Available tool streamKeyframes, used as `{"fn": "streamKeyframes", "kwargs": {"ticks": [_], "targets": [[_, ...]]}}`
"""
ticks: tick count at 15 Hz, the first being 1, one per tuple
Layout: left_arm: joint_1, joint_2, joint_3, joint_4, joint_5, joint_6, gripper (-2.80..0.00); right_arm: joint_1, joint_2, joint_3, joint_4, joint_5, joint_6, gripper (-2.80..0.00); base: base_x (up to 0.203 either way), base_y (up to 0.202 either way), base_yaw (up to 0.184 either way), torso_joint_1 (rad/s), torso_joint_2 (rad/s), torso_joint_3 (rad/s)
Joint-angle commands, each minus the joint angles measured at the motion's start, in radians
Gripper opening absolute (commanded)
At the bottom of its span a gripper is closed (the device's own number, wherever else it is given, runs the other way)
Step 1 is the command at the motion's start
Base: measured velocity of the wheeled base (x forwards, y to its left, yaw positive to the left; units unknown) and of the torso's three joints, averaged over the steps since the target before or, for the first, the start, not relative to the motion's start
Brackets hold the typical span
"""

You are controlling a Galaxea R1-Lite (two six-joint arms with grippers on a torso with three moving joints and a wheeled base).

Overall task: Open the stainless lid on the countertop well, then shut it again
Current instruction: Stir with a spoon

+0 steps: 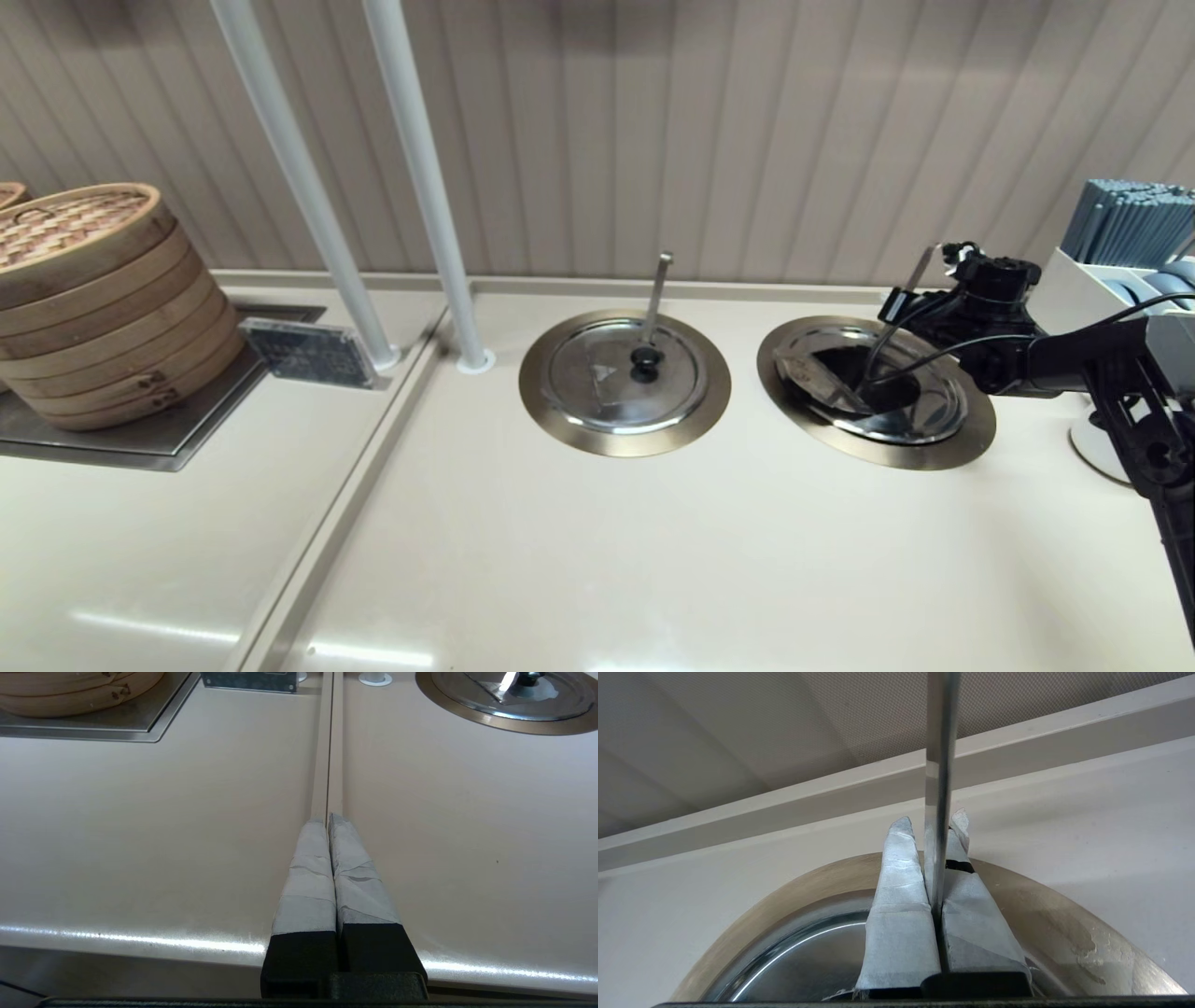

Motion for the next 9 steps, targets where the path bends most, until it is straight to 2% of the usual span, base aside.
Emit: {"fn": "streamKeyframes", "kwargs": {"ticks": [1, 4, 9], "targets": [[0.000, 0.000, 0.000, 0.000, 0.000, 0.000, -2.80, 0.001, -0.142, 0.134, -0.002, 0.002, -0.004, -2.80, 0.000, 0.000, 0.000, 0.000, 0.00, 0.000], [0.000, 0.000, 0.000, 0.000, 0.000, 0.000, -2.80, 0.017, -0.286, 0.300, -0.006, 0.002, -0.085, -2.80, 0.000, 0.000, 0.000, 0.000, 0.00, 0.000], [0.000, 0.000, 0.000, 0.000, 0.000, 0.000, -2.80, 0.068, -0.407, 0.427, -0.008, 0.008, -0.112, -2.80, 0.000, 0.000, 0.000, 0.000, 0.00, 0.000]]}}
